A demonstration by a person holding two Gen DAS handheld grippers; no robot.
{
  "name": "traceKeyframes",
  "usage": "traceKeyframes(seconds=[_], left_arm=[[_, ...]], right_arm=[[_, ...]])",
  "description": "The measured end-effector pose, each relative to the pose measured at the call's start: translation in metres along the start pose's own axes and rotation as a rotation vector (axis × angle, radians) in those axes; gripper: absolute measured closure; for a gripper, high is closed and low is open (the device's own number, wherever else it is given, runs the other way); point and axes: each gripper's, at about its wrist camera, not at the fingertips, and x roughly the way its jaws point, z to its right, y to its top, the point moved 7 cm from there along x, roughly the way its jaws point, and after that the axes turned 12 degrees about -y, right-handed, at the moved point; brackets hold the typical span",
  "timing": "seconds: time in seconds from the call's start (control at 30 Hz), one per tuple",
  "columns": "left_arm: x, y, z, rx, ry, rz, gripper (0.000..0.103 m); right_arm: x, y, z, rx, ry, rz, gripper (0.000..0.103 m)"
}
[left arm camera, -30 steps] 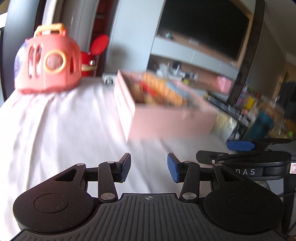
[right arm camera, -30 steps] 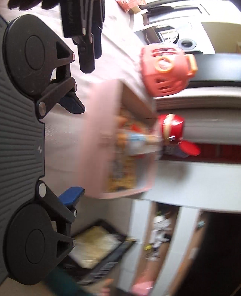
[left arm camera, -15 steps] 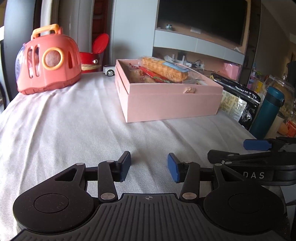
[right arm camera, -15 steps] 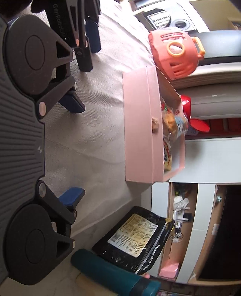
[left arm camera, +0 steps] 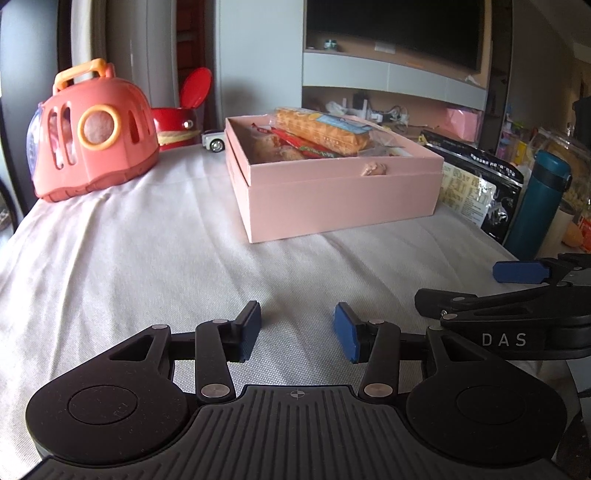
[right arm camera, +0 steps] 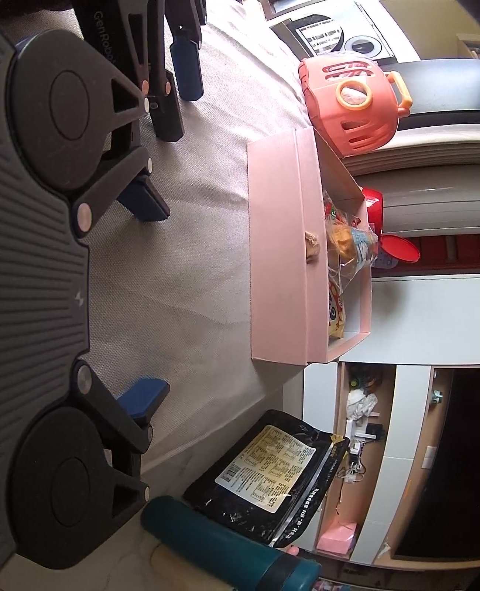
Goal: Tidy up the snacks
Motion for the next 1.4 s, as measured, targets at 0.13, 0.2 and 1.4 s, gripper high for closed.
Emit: traceKeyframes(seconds=[0.13, 0.2, 1.4], left_arm=[[-0.0007, -0.0001, -0.0009, -0.009, -0.007, 0.001, 0.053], [-0.0011, 0.0000, -0.0011, -0.014, -0.010, 0.002, 0.053], [-0.0029, 0.0001, -0.0020, -0.039, -0.025, 0.008, 0.054]], right_arm=[[0.0001, 0.0001, 0.0001, 0.000, 0.000, 0.000, 0.010], [0.0001, 0.0001, 0.0001, 0.000, 0.000, 0.000, 0.009], [0.0004, 0.0002, 0.0004, -0.001, 0.000, -0.002, 0.007]])
